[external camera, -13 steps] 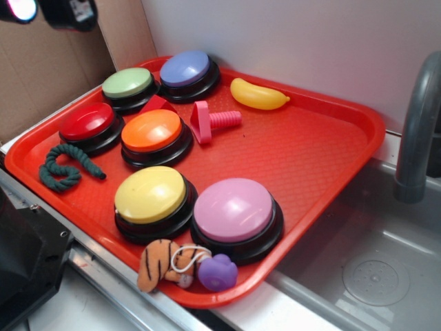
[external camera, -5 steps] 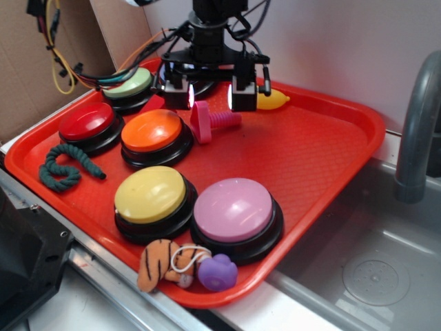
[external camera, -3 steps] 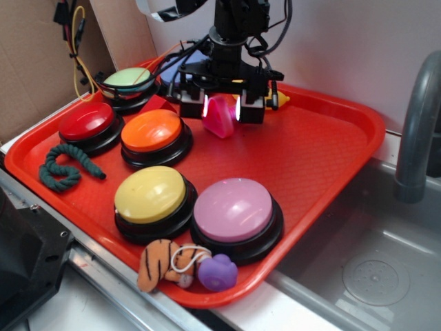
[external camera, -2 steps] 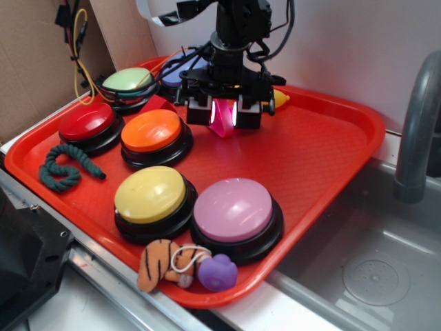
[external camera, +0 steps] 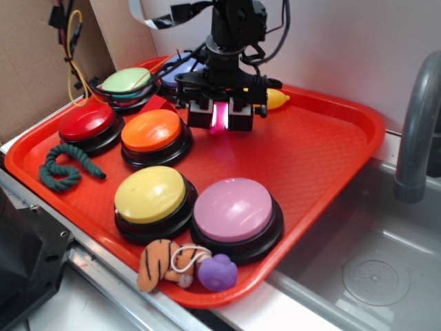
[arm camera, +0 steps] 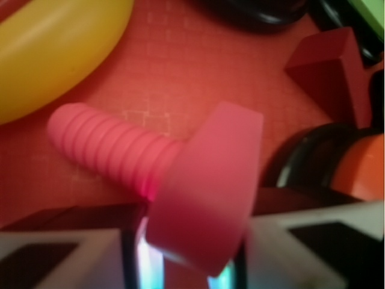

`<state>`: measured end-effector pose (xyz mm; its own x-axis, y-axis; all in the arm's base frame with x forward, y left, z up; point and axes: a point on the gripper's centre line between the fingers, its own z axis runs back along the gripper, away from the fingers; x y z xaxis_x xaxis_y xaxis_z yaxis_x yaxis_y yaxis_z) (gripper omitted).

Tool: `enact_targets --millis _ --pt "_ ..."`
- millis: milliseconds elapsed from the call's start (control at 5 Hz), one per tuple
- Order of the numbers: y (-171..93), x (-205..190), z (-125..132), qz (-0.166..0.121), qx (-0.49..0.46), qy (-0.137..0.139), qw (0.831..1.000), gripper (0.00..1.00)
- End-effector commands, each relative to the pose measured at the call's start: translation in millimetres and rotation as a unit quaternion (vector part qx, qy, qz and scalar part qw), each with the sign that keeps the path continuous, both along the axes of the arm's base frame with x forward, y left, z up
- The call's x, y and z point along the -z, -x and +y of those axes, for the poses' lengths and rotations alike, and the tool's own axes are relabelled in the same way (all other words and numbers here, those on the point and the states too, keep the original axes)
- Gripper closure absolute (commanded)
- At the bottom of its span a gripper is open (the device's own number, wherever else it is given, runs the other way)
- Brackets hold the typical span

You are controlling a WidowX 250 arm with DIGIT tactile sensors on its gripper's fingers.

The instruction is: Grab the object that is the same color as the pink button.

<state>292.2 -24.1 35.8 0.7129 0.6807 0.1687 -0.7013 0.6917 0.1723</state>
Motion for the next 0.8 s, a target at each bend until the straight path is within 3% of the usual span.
enact_targets --millis 0,200,400,600 --pt "-1.4 -44.8 9.2 -0.046 0.067 0.035 0.996 1.0" --pt "15.5 -79.7 3.2 -0.024 0.187 0.091 0.978 1.0" --pt "28.9 -100.8 4.0 -0.001 0.266 0.12 0.957 1.0" --pt "47.6 -120.3 7.4 0.025 0.317 0.122 0.94 1.0"
